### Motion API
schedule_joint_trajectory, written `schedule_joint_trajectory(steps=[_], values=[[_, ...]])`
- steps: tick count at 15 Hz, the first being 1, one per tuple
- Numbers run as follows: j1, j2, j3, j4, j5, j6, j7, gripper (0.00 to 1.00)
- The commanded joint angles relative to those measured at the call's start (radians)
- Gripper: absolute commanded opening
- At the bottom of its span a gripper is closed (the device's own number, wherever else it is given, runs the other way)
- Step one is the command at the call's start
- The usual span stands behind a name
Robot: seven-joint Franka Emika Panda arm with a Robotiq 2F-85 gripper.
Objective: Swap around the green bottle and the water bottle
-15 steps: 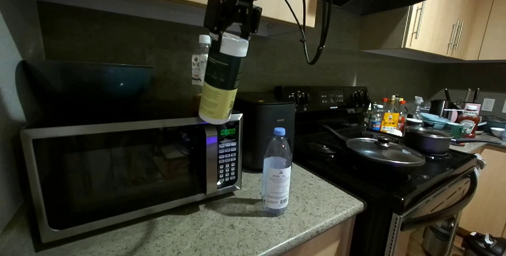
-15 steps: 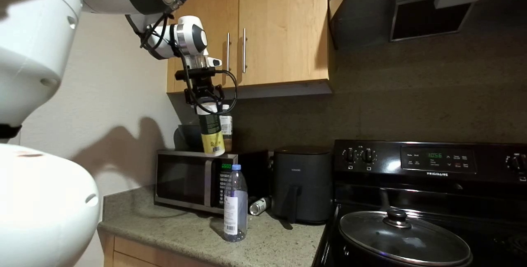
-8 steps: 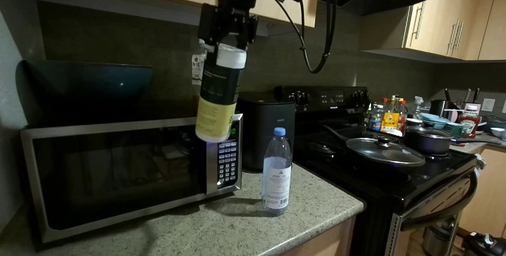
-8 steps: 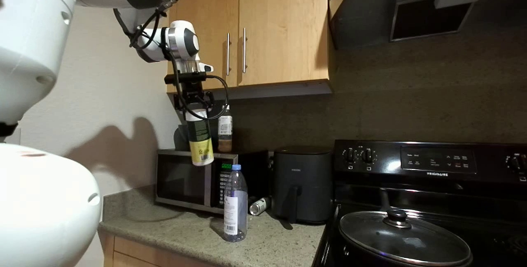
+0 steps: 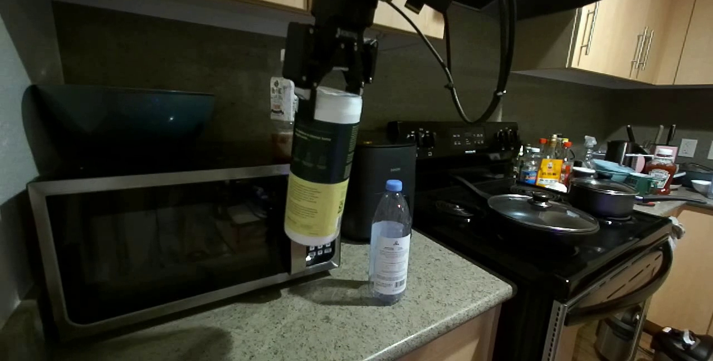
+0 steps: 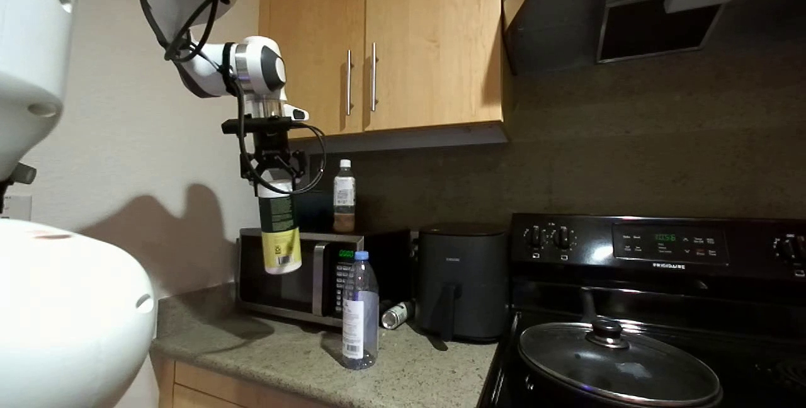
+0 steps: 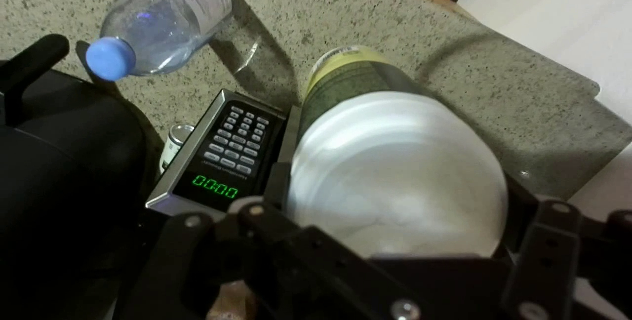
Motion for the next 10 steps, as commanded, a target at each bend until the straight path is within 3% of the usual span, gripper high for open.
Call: schedule_joint_trajectory(steps=[1,3,4,8,9,10], values=[[-0.007,-0.08,0.008,-0.117,0.014,0.053,0.065,0.68],[-0.008,-0.09,0.01,-0.149,0.004,0.063,0.102,0.68],[-0.007,-0.037,0.013,-0.08,-0.001,0.023,0.064,0.93],[-0.008,-0.048,0.013,-0.112,0.0,0.033,0.082,0.93],[-0.008,-0.049,0.013,-0.112,0.0,0.033,0.082,0.68],[-0.008,-0.051,0.014,-0.122,0.011,0.059,0.079,0.68]])
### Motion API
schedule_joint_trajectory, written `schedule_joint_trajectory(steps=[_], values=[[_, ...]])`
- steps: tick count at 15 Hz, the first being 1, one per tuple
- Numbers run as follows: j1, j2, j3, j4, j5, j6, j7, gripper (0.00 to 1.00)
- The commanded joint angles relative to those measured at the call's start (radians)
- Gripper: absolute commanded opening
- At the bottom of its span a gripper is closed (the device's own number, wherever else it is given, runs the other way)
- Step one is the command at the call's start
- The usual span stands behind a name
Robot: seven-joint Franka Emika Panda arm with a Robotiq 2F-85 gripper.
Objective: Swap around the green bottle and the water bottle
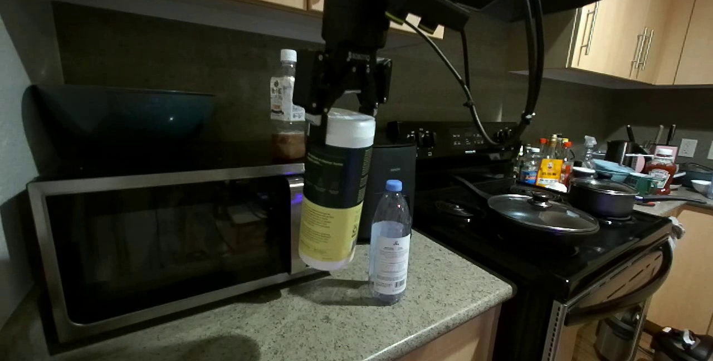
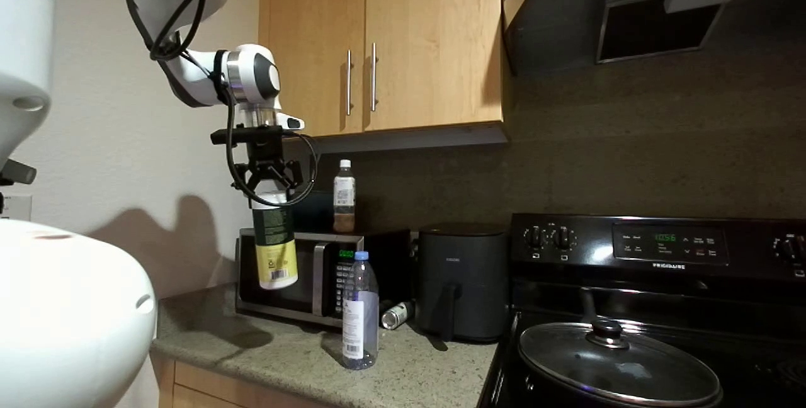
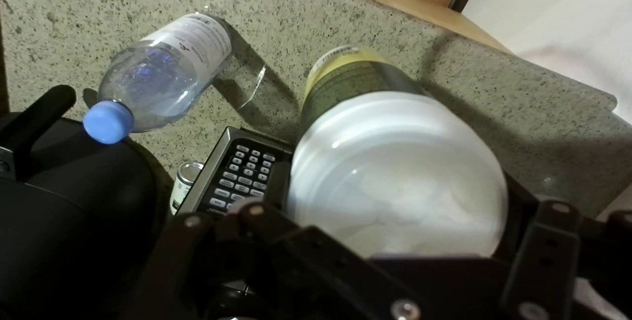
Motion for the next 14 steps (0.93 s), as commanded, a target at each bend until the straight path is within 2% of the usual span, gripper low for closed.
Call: schedule_joint_trajectory(steps=[1,7,14], values=[[-0.004,-0.007,0.012,-0.023,0.013,0.041,0.005,0.68],[-0.001,0.025,0.023,-0.066,0.017,0.146,0.02,0.68],[-0.001,0.092,0.016,-0.065,0.048,0.14,0.017,0.68]])
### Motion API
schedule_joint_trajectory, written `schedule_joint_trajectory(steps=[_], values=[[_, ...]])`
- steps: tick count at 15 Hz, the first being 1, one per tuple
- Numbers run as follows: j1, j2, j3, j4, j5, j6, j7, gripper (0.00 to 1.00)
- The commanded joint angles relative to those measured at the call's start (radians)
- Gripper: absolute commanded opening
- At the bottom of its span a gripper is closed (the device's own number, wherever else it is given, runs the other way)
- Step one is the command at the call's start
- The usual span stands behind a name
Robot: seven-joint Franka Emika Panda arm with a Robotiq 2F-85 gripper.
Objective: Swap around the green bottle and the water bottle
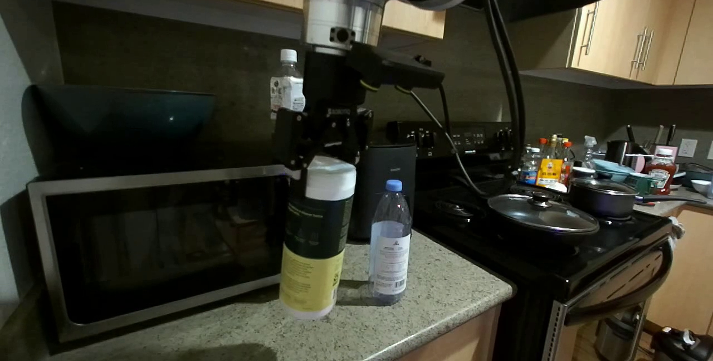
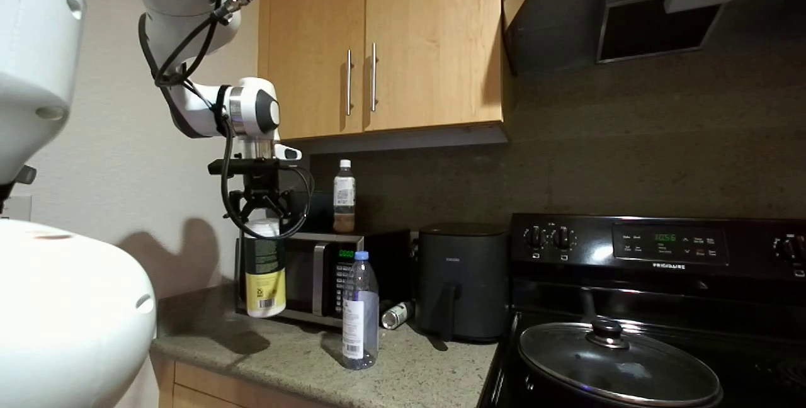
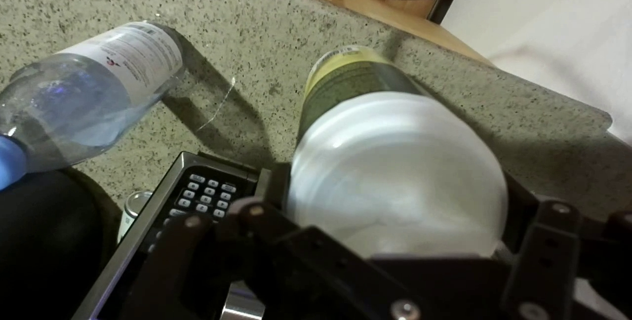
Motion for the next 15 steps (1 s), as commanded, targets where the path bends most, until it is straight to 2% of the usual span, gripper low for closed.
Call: schedule_joint_trajectory(steps=[1,15], values=[[0.001,0.022,-0.005,-0.001,0.006,0.022,0.014,0.68],[0.0,0.177,-0.078,0.102,-0.063,0.01,0.011,0.68]])
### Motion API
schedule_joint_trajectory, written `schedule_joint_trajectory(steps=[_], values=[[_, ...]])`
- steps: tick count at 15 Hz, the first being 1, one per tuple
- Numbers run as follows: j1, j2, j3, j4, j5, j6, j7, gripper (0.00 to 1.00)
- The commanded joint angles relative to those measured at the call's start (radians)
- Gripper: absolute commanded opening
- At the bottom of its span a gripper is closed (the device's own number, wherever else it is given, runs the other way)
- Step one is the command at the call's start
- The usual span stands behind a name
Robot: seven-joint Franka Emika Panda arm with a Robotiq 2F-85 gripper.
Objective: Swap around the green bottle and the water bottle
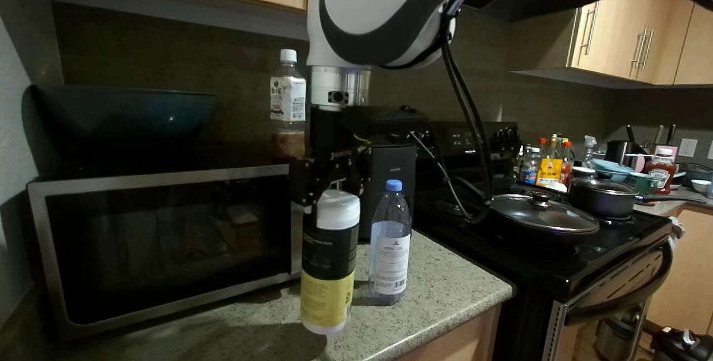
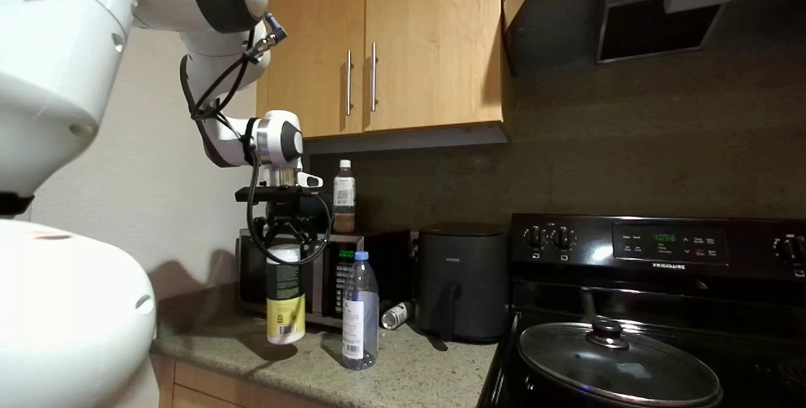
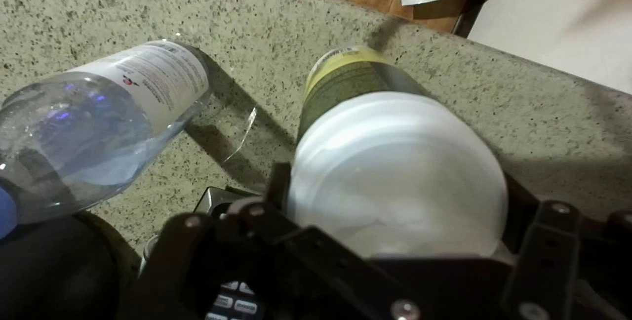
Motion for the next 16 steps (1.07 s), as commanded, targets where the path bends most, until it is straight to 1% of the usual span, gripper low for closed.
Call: schedule_joint_trajectory(steps=[1,7,16], values=[[0.003,0.038,-0.017,0.052,-0.041,0.003,0.012,0.68],[0.008,0.11,-0.033,0.128,-0.043,-0.009,0.0,0.68],[0.011,0.173,-0.039,0.174,-0.025,-0.018,-0.009,0.68]])
